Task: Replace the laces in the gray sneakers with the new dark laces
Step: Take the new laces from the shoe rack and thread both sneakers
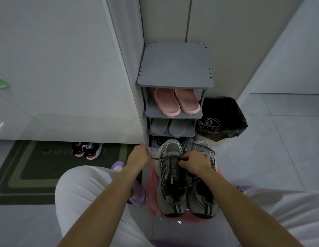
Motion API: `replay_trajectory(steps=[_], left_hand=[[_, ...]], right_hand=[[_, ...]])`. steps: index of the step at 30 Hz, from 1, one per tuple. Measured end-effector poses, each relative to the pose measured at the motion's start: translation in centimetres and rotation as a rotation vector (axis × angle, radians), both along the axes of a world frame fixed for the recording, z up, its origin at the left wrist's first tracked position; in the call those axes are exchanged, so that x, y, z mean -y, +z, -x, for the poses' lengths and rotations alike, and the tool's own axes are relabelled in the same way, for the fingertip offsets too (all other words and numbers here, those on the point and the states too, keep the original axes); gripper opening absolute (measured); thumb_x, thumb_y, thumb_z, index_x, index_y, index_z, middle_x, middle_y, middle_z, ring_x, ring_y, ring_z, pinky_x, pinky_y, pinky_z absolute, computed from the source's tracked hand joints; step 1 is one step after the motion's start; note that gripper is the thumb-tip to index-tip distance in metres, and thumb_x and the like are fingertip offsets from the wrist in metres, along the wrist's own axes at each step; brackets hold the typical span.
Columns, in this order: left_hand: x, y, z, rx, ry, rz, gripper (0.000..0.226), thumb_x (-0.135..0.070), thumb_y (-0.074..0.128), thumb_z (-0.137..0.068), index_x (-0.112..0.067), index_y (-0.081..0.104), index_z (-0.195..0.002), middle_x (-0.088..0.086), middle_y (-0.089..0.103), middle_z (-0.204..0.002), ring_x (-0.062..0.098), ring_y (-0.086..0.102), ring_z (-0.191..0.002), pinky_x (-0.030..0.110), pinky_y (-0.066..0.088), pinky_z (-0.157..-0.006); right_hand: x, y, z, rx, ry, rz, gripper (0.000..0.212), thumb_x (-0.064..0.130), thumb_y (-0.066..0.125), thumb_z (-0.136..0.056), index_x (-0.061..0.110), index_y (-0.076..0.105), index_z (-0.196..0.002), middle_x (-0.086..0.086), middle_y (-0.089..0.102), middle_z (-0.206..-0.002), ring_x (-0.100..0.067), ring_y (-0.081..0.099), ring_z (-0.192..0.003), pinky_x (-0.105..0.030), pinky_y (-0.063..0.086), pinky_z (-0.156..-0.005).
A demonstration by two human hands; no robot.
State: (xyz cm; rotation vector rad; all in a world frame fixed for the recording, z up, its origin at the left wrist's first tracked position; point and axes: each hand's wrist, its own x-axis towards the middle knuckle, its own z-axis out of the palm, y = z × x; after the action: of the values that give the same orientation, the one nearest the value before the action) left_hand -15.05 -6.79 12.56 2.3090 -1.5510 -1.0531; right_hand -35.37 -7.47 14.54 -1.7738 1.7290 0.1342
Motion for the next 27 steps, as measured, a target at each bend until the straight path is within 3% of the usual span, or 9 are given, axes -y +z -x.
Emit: replay_trajectory(steps=[2, 5, 8, 14, 20, 24, 27], left_hand=[[0.2, 0.3, 1.3, 0.02, -0.081, 0.091, 0.032, -0.03, 0.057, -0.09, -0.015, 0.059, -0.118, 0.007, 0.06, -0.117, 0.025, 0.059, -0.103, 0.033, 0.046, -0.082], [0.0, 0.4, 3.6, 0.006, -0.23, 0.11, 0.024, -0.037, 0.062, -0.086, -0.017, 0.064, -0.1, 0.002, 0.065, -0.103, 0.019, 0.059, -0.097, 0.034, 0.049, -0.084], [0.0, 0.1, 4.8, 0.025, -0.263, 0.072, 0.018, -0.036, 0.062, -0.087, -0.018, 0.059, -0.084, 0.006, 0.066, -0.097, 0.025, 0.059, -0.097, 0.042, 0.045, -0.093], [1.1, 1.1, 3.2, 0.172, -0.281, 0.051, 0.02, -0.038, 0.052, -0.094, -0.02, 0.057, -0.086, 0.003, 0.062, -0.103, 0.022, 0.056, -0.101, 0.04, 0.046, -0.086], [1.6, 1.5, -1.7, 0.233, -0.199, 0.088, 0.021, -0.035, 0.054, -0.094, -0.02, 0.054, -0.079, 0.0, 0.055, -0.091, 0.023, 0.056, -0.093, 0.038, 0.046, -0.078], [1.0, 0.6, -5.2, 0.334, -0.082, 0.162, 0.023, -0.033, 0.053, -0.094, -0.012, 0.061, -0.088, 0.008, 0.06, -0.094, 0.03, 0.058, -0.092, 0.044, 0.05, -0.076], [0.3, 0.2, -5.5, 0.388, -0.03, 0.1, 0.021, -0.034, 0.055, -0.093, -0.015, 0.063, -0.092, 0.008, 0.061, -0.097, 0.028, 0.057, -0.097, 0.042, 0.051, -0.079]], right_hand=[[0.0, 0.0, -0.1, -0.016, 0.004, 0.008, 0.024, 0.038, 0.054, -0.081, 0.023, 0.071, -0.091, 0.0, 0.068, -0.091, -0.02, 0.058, -0.094, -0.039, 0.028, -0.098], [-0.1, 0.1, -0.2, -0.041, 0.007, 0.015, 0.025, 0.039, 0.054, -0.081, 0.026, 0.071, -0.094, 0.0, 0.067, -0.094, -0.02, 0.058, -0.097, -0.037, 0.028, -0.097], [-0.1, 0.1, -0.2, -0.043, 0.006, 0.024, 0.025, 0.039, 0.054, -0.081, 0.025, 0.071, -0.093, 0.0, 0.067, -0.094, -0.021, 0.058, -0.096, -0.036, 0.029, -0.095], [-0.3, 0.1, -0.1, -0.014, -0.018, 0.024, 0.023, 0.04, 0.055, -0.08, 0.026, 0.071, -0.087, 0.003, 0.068, -0.085, -0.018, 0.059, -0.09, -0.038, 0.028, -0.095], [-0.4, 0.4, 0.0, 0.009, -0.031, 0.008, 0.021, 0.039, 0.055, -0.08, 0.026, 0.071, -0.085, 0.004, 0.065, -0.078, -0.018, 0.058, -0.088, -0.038, 0.028, -0.097], [-0.4, 0.6, -0.1, 0.019, -0.03, -0.001, 0.021, 0.038, 0.056, -0.081, 0.025, 0.071, -0.086, 0.004, 0.067, -0.084, -0.018, 0.058, -0.094, -0.038, 0.027, -0.1], [-0.4, 0.6, -0.1, 0.01, -0.014, 0.003, 0.018, 0.038, 0.055, -0.081, 0.026, 0.069, -0.081, 0.003, 0.064, -0.083, -0.02, 0.059, -0.095, -0.039, 0.028, -0.1]])
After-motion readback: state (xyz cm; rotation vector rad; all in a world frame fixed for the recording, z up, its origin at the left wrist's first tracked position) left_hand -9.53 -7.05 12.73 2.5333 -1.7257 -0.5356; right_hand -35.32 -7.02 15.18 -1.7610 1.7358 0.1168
